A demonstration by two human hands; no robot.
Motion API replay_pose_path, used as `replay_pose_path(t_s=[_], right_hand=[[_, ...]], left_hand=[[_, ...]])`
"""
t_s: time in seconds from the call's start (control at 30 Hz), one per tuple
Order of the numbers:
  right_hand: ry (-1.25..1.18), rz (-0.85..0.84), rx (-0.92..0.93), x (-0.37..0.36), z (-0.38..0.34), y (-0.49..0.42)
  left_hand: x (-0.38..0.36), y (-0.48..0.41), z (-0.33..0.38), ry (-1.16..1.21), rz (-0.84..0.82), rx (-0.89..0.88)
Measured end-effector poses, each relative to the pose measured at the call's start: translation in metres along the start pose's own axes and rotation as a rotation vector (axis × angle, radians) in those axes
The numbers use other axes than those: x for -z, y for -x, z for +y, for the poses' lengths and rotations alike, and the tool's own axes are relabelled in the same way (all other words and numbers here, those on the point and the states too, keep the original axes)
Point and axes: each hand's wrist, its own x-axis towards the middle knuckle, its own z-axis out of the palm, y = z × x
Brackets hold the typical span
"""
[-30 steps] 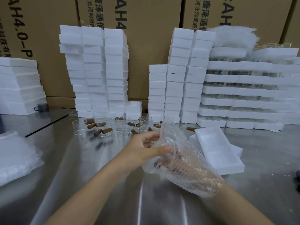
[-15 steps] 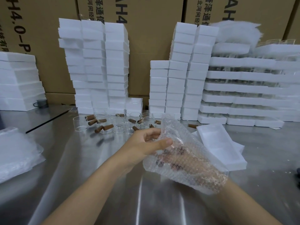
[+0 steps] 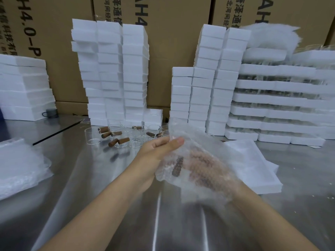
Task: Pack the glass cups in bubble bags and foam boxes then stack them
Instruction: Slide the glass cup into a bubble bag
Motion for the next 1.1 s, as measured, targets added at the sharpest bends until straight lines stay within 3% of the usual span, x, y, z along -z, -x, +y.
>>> replay_pose_path(t_s=[0.13,0.23,0.37,0.63,0.8,0.93,1.03,1.1], right_hand=[[-0.176,0.186,0.136,0.015,0.002,0.001],[-0.135,0.324,0.243,0.017,0.003,0.004],[-0.074,0.264,0.276,0.015,0.011,0.003],[-0.438,-0.010,0.053,0.019,0.008,0.000],[-0.778,0.025,0.106,0.023,-0.004,0.003],[-0.891,0.075,0.108,0.030,-0.004,0.002],[-0.873,0.085,0.159,0.033,-0.003,0.001],[-0.684,0.092,0.230,0.033,-0.003,0.001]], left_hand=[[0.005,0.000,0.004,0.173,0.180,0.018],[0.005,-0.001,0.004,0.290,0.191,0.035],[0.006,-0.002,0.003,0.301,0.129,0.006],[0.010,-0.004,-0.002,0.074,0.041,0.024],[0.010,-0.002,-0.001,-0.022,0.066,0.064],[0.001,-0.001,-0.001,0.042,0.090,0.102],[-0.002,0.000,-0.002,0.128,0.075,0.132],[-0.003,-0.001,-0.004,0.181,0.089,0.143]])
